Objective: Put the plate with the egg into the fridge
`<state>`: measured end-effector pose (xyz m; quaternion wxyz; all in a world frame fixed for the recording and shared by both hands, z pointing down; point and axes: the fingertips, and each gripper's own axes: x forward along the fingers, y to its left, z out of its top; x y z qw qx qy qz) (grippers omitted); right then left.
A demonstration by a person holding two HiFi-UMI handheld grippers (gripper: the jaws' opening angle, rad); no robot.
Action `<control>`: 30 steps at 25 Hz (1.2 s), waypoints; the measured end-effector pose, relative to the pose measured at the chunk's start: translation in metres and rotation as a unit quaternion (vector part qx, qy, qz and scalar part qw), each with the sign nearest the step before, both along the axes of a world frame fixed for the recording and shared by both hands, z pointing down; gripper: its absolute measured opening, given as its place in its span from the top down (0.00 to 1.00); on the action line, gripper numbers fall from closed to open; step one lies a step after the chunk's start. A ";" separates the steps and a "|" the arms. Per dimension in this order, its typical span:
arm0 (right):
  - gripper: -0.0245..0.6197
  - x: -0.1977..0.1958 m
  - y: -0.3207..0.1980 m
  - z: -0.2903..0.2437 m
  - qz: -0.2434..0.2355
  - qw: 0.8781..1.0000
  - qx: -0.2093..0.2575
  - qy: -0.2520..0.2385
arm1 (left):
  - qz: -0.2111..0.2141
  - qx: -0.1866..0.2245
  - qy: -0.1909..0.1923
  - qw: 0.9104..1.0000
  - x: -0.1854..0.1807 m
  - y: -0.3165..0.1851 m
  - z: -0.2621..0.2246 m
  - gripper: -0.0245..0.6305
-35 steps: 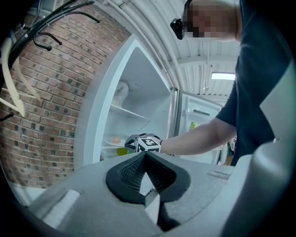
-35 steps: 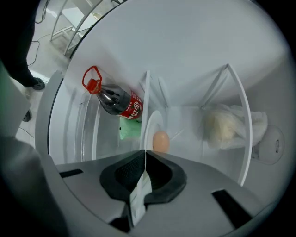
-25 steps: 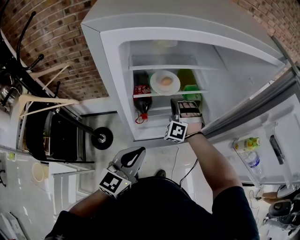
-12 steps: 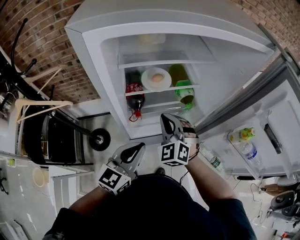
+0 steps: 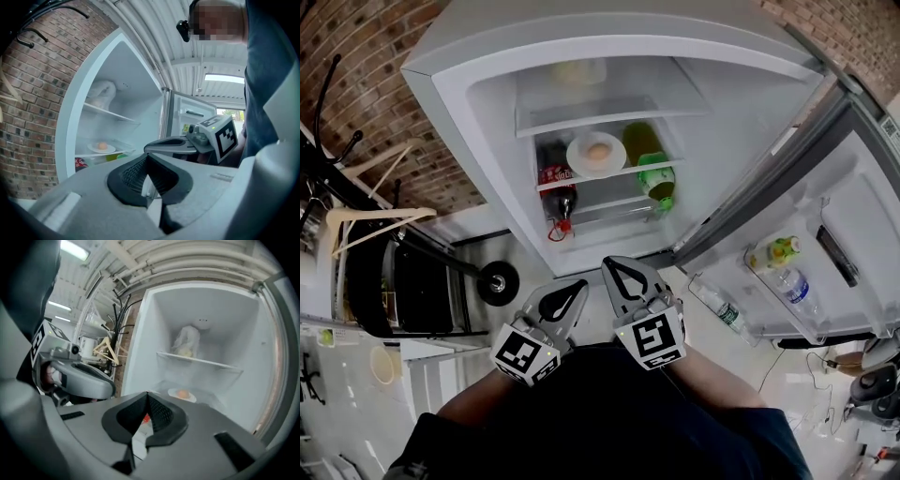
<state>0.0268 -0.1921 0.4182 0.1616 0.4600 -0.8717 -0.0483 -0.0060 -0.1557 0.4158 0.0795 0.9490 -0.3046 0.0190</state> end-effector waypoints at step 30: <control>0.95 0.000 0.037 0.010 -0.031 0.988 -0.035 -0.146 | 0.001 -0.002 0.004 1.000 0.010 0.012 -0.005 0.96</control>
